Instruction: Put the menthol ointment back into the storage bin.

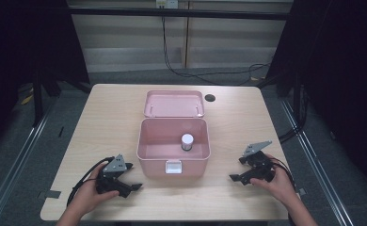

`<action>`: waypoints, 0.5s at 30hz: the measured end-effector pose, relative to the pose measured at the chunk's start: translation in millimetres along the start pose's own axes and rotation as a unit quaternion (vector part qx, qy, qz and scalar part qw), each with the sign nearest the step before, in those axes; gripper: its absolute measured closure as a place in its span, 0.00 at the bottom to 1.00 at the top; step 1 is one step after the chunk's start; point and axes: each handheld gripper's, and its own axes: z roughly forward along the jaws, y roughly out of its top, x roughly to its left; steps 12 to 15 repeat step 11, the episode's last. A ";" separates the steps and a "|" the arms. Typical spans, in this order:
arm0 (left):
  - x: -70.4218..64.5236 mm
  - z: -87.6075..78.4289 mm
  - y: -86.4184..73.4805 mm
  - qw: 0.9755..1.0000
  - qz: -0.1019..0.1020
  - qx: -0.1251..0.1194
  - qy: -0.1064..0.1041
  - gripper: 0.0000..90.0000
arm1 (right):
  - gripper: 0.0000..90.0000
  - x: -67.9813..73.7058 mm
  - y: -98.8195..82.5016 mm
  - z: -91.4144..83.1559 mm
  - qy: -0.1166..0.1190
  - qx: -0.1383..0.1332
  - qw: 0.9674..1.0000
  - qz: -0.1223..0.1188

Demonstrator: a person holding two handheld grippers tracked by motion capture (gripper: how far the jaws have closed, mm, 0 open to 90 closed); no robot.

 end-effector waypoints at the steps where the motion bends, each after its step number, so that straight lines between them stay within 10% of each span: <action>1: 0.0 0.0 0.0 1.000 0.000 0.000 0.000 0.16 | 0.15 1.2 -2.3 1.1 -0.008 -0.008 1.000 -0.017; 15: -0.6 -0.2 -0.2 1.000 -0.002 0.000 0.002 0.16 | 0.14 2.2 -10.6 3.4 -0.016 -0.042 0.999 -0.027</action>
